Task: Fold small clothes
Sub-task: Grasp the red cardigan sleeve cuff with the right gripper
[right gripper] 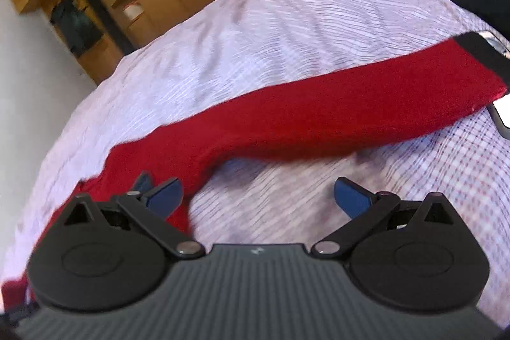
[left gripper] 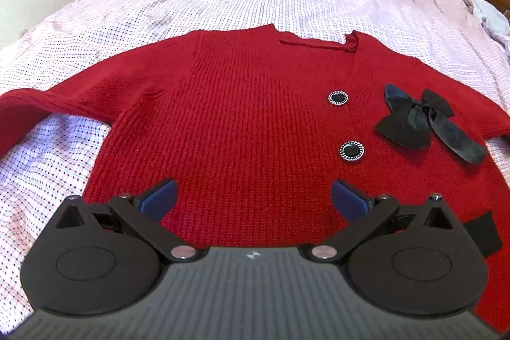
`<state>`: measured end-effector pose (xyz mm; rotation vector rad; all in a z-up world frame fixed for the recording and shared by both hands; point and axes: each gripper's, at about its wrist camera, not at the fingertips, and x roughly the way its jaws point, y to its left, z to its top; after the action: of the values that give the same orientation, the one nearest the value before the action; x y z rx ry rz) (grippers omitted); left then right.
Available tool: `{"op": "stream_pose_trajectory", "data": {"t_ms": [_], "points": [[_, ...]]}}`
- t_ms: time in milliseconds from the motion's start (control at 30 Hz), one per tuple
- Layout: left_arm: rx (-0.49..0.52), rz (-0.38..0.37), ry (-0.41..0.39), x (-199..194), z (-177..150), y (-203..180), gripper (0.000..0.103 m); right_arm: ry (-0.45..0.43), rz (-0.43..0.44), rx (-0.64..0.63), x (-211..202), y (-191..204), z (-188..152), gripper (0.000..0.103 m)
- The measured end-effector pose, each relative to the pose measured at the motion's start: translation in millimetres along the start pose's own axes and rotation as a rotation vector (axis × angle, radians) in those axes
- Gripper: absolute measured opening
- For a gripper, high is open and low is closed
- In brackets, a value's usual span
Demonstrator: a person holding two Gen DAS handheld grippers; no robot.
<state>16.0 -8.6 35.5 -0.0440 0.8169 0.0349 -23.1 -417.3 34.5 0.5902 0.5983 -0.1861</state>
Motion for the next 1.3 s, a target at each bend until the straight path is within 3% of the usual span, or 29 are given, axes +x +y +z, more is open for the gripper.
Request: {"op": "stream_pose_trajectory", "data": {"t_ms": [167,367,500,567,633,667,733,800,900,1100,1300], "points": [[-0.003,0.031,0.039,11,-2,0,0.103,-0.056,-0.058,0.057,18,-17,18,0.103],[0.004,0.059,0.048,22,-9,-3,0.103,-0.052,-0.059,0.172,38,-47,34,0.103],[0.016,0.074,0.052,29,-11,-6,0.103,-0.085,-0.048,0.174,38,-53,39,0.103],[0.020,0.079,0.049,29,-12,-7,0.103,-0.113,-0.059,0.165,36,-51,42,0.094],[0.023,0.082,0.044,29,-13,-7,0.103,-0.145,-0.084,0.171,35,-51,48,0.072],[0.023,0.081,0.039,28,-14,-7,0.103,-0.152,-0.096,0.178,35,-52,52,0.067],[0.027,0.081,0.027,27,-16,-8,0.103,-0.181,-0.107,0.183,29,-52,56,0.037],[0.035,0.083,0.020,27,-16,-9,0.103,-0.194,-0.093,0.166,24,-50,62,0.024],[0.058,0.083,0.019,27,-15,-11,0.103,-0.196,-0.035,0.144,13,-40,68,0.017],[0.082,0.031,0.030,20,-6,-2,0.103,-0.211,0.002,0.001,-17,12,67,0.017],[0.101,0.031,0.029,10,7,13,0.103,-0.243,0.072,-0.123,-43,64,60,0.017]]}}
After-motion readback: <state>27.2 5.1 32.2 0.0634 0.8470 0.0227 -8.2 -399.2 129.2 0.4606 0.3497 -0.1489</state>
